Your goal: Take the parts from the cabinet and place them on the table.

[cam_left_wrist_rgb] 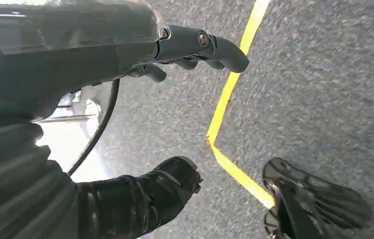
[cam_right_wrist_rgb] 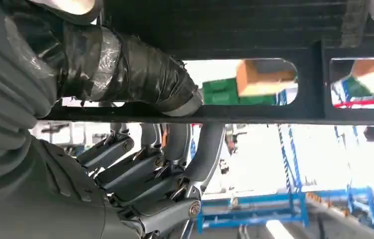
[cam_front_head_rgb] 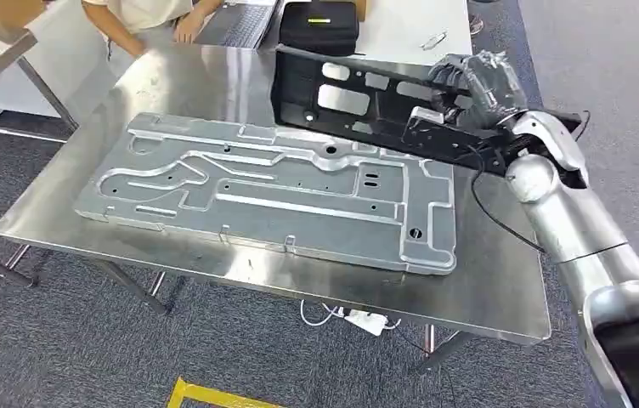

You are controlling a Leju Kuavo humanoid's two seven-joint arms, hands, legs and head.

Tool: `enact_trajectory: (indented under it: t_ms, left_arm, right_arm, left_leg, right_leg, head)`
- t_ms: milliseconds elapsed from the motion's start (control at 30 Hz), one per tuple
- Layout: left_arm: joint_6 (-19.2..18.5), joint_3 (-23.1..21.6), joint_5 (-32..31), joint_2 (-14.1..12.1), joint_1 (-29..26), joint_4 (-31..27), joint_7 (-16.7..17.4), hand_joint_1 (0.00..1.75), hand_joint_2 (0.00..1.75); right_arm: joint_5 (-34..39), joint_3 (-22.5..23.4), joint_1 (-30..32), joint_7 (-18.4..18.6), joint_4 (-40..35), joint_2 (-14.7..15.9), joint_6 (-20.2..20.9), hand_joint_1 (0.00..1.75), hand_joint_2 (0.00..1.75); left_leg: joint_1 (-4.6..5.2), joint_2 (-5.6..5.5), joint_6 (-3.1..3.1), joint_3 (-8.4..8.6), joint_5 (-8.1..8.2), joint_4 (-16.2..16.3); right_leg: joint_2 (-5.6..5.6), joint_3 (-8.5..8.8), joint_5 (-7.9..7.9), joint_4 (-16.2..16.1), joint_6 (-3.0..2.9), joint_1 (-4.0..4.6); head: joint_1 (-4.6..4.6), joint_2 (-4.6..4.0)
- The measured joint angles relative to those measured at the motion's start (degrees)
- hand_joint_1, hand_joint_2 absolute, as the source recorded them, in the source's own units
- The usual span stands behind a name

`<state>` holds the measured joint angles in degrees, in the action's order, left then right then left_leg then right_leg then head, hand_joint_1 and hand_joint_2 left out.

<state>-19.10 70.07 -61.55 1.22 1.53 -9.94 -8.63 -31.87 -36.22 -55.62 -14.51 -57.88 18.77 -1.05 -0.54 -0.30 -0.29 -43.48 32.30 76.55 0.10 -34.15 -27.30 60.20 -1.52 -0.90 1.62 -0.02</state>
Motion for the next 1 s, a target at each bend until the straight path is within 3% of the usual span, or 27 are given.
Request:
enact_trajectory:
  t_ms: [33, 100, 133, 167, 333, 400, 433, 467, 500, 533, 567, 600, 667, 700, 733, 800, 833, 867, 1000]
  left_arm:
    - [0.0, 0.0, 0.0, 0.0, -0.1, 0.0, 0.2, 0.00, 1.75]
    - [0.2, 0.0, 0.0, -0.1, -0.2, 0.0, 0.7, 0.00, 1.75]
    - [0.2, 0.1, 0.0, -0.2, -0.3, 0.0, 0.7, 0.00, 1.75]
    - [0.1, 0.1, -0.1, -0.3, -0.2, 0.0, 0.6, 0.00, 1.75]
    - [0.1, 0.1, -0.1, -0.3, -0.2, 0.0, 0.6, 0.00, 1.75]
    - [0.1, 0.1, -0.2, -0.3, -0.1, 0.0, 0.5, 0.00, 1.75]
    - [-0.1, 0.1, -0.4, -0.5, -0.1, -0.1, 0.2, 0.00, 1.75]
    - [-0.2, 0.1, -0.5, -0.5, -0.1, -0.1, 0.1, 0.00, 1.75]
    - [-0.2, 0.1, -0.5, -0.5, 0.0, -0.1, 0.1, 0.00, 1.75]
    - [-0.2, 0.1, -0.5, -0.5, 0.1, -0.1, 0.1, 0.00, 1.75]
    - [-0.3, 0.1, -0.5, -0.5, 0.0, -0.1, 0.0, 0.00, 1.75]
    - [-0.3, 0.1, -0.5, -0.5, 0.0, -0.1, 0.0, 0.00, 1.75]
    - [-0.3, 0.1, -0.5, -0.5, 0.0, -0.1, 0.0, 0.00, 1.75]
    - [-0.2, 0.1, -0.5, -0.5, -0.2, -0.1, 0.0, 0.00, 1.75]
    - [0.0, 0.1, -0.7, -0.5, -0.1, -0.1, 0.0, 0.00, 1.75]
    - [0.0, 0.1, -0.9, -0.5, 0.0, -0.1, 0.0, 0.00, 1.75]
    - [0.0, 0.1, -0.9, -0.5, 0.0, -0.2, 0.0, 0.00, 1.75]
    - [-0.1, 0.1, -0.9, -0.5, -0.1, -0.2, 0.0, 0.00, 1.75]
    - [-1.4, 0.1, -0.9, -0.8, -0.1, -0.2, 1.3, 0.00, 1.75]
  right_arm:
    - [0.0, -0.3, 0.0, 0.0, 0.6, -0.7, 0.0, 1.75, 1.75]
    - [0.0, -0.8, -0.2, 0.0, 1.6, -2.0, 0.0, 1.75, 1.75]
    - [0.0, -1.0, -0.2, -0.2, 2.3, -2.5, 0.0, 1.75, 1.75]
    - [0.0, -1.2, -0.6, -0.5, 3.0, -2.8, -0.1, 1.75, 1.75]
    - [0.0, -1.4, -0.6, -0.5, 3.2, -3.1, -0.1, 1.75, 1.75]
    - [0.0, -1.5, -0.7, -0.6, 3.5, -3.5, -0.1, 1.75, 1.75]
    - [0.0, -2.4, -0.7, -0.9, 5.2, -5.1, 0.0, 1.75, 1.75]
    - [0.0, -2.7, -0.9, -1.0, 6.2, -5.7, 0.2, 1.75, 1.75]
    - [0.0, -3.0, -0.7, -1.0, 7.1, -5.9, 0.5, 1.75, 1.75]
    - [0.0, -3.2, -0.3, -1.0, 7.8, -6.1, 0.6, 1.75, 1.75]
    - [0.0, -3.4, 0.1, -1.0, 8.3, -6.3, 0.6, 1.75, 1.75]
    - [0.0, -3.6, 0.3, -1.0, 8.7, -6.5, 0.6, 1.75, 1.75]
    - [0.0, -3.9, 0.2, -1.0, 9.3, -6.8, 0.6, 1.75, 1.75]
    - [0.0, -4.0, 0.2, -1.0, 10.0, -6.9, 0.6, 1.75, 1.75]
    - [0.0, -4.0, -0.1, -1.0, 11.0, -6.9, 0.6, 1.75, 1.75]
    - [0.0, -4.1, -0.1, -1.0, 12.0, -7.1, 0.5, 1.75, 1.75]
    - [0.1, -4.1, 0.1, -1.1, 12.5, -7.2, 0.4, 1.75, 1.75]
    - [0.1, -4.2, 0.2, -1.2, 13.3, -7.5, 0.4, 0.00, 0.00]
    - [0.1, -4.1, 0.0, -2.0, 16.5, -7.9, 0.0, 0.00, 0.00]
  left_leg:
    - [0.02, 0.00, 0.29, 0.28, -2.76, -2.4]
    - [0.34, -0.04, 1.33, 3.45, -9.72, -12.1]
    - [0.66, -0.09, 2.06, 4.56, -10.57, -14.8]
    - [0.88, -0.06, 2.15, 5.12, -10.29, -15.7]
    - [0.91, -0.05, 2.20, 5.45, -9.96, -16.2]
    - [0.94, -0.01, 2.16, 5.76, -9.03, -16.9]
    - [0.14, -0.02, 2.46, 7.77, -8.98, -19.3]
    - [0.12, 0.06, 2.95, 8.43, -8.54, -19.4]
    - [0.11, 0.04, 3.09, 8.85, -8.10, -19.4]
    - [0.11, -0.09, 3.08, 9.25, -7.73, -19.4]
    - [0.08, -0.21, 3.00, 9.75, -7.28, -19.3]
    - [0.03, -0.27, 2.87, 10.31, -6.77, -19.2]
    - [-0.07, -0.29, 2.52, 11.52, -5.45, -18.5]
    - [-0.10, -0.28, 2.18, 11.68, -4.64, -18.2]
    - [0.22, -0.30, 1.75, 11.70, -4.38, -17.8]
    - [0.22, -0.40, 1.35, 11.26, -4.33, -17.6]
    - [0.23, -0.41, 1.35, 11.11, -4.20, -17.4]
    - [0.24, -0.40, 1.66, 11.06, -4.38, -17.5]
    - [0.24, -0.26, 1.69, 11.57, -4.41, -18.0]
  right_leg:
    - [0.17, 0.64, -0.44, 0.0, -0.01, 0.14]
    - [0.26, 2.17, -1.45, 0.0, 0.02, 0.44]
    - [0.22, 2.45, -1.91, -0.3, 0.06, 0.33]
    - [0.29, 2.47, -2.08, -0.1, 0.38, 0.74]
    - [0.31, 2.46, -2.08, -0.2, 0.44, 0.60]
    - [0.25, 2.20, -2.06, -0.3, 0.62, 0.53]
    - [0.10, 2.30, -3.01, 0.5, 1.57, 0.55]
    - [0.08, -1.45, -5.55, 7.2, 1.83, 0.48]
    - [0.09, -4.52, -7.09, 12.1, 2.08, 0.33]
    - [0.09, -6.93, -7.52, 15.4, 2.29, 0.12]
    - [0.07, -8.35, -6.35, 16.2, 2.50, -0.08]
    - [0.05, -8.32, -3.89, 14.4, 2.63, -0.27]
    - [-0.14, -5.55, 3.05, 5.6, 2.80, -0.59]
    - [-0.30, -4.30, 4.55, 2.1, 2.74, -0.61]
    - [-0.17, -3.86, 4.05, 2.3, 2.59, 0.05]
    - [-0.15, -3.13, 2.65, 0.3, 1.97, -0.17]
    - [-0.05, -3.27, 3.02, 0.3, 1.95, -0.27]
    - [0.14, -3.33, 2.97, 0.2, 1.99, -0.21]
    - [0.59, -3.14, 2.53, 0.2, 1.71, -0.23]
  head:
    - [0.00, 0.00]
    - [0.00, 0.00]
    - [-0.11, 0.00]
    - [-0.07, 0.00]
    - [-0.04, 0.00]
    - [-0.02, 0.00]
    - [-0.20, 0.00]
    - [-0.24, 0.00]
    - [-0.22, 0.00]
    - [-0.24, 0.00]
    - [-0.22, 0.00]
    - [-0.24, 0.00]
    - [-0.24, 0.00]
    - [-0.24, 0.00]
    - [-0.20, 0.00]
    - [-0.22, 0.00]
    - [-0.13, 0.00]
    - [-0.20, 0.00]
    - [-0.15, 0.00]
